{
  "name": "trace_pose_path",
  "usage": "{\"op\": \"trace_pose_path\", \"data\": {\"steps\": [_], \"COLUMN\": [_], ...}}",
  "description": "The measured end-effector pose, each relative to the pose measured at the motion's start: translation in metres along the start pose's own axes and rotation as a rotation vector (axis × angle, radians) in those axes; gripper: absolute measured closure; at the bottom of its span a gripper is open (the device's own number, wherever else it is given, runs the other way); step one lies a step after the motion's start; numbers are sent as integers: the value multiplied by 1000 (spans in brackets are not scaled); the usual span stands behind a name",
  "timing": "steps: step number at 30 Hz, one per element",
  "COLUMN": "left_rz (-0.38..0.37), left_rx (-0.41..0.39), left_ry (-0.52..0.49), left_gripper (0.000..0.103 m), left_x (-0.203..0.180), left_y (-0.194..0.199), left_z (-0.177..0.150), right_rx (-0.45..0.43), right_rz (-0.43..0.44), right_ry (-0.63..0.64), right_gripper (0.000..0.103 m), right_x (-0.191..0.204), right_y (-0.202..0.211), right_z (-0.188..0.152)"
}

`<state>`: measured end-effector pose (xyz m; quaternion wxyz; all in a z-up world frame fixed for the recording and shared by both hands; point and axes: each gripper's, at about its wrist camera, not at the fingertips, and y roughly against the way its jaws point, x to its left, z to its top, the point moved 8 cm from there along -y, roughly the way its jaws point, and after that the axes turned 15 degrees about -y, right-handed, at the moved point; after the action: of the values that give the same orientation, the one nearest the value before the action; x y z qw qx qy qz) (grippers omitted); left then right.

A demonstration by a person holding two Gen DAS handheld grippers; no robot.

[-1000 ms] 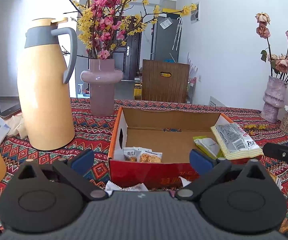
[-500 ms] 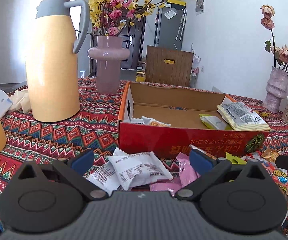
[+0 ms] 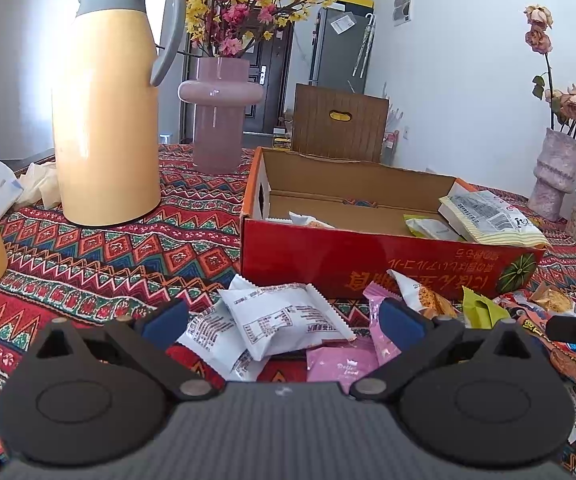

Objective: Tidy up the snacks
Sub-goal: 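Move both tools back over the snack pile in front of the box, then close the right tool on the orange-and-blue snack bag and lift it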

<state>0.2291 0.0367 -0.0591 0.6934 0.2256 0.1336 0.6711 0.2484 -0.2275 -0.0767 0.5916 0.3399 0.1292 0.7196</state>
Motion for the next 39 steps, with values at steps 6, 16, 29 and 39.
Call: {"op": "trace_pose_path", "data": {"steps": [6,16,29,39], "left_rz": [-4,-15,-13,7], "left_rx": [5,9,9,26], "left_ry": [7,22,26,15], "left_gripper": [0,0,0,0], "left_x": [0,1,2,2], "left_y": [-1,-2,-1,-3], "left_z": [-2,-3,-3,-3], "right_rx": [64,118,-39,-97], "right_rz": [-28,-44,-20,-17], "right_ry": [16,-43,-36,-67], "right_gripper": [23,37,44,44], "right_x": [0,-12,2,-4], "right_y": [-19,-37,0,19], "right_z": [-1,-11,-13,-11]}}
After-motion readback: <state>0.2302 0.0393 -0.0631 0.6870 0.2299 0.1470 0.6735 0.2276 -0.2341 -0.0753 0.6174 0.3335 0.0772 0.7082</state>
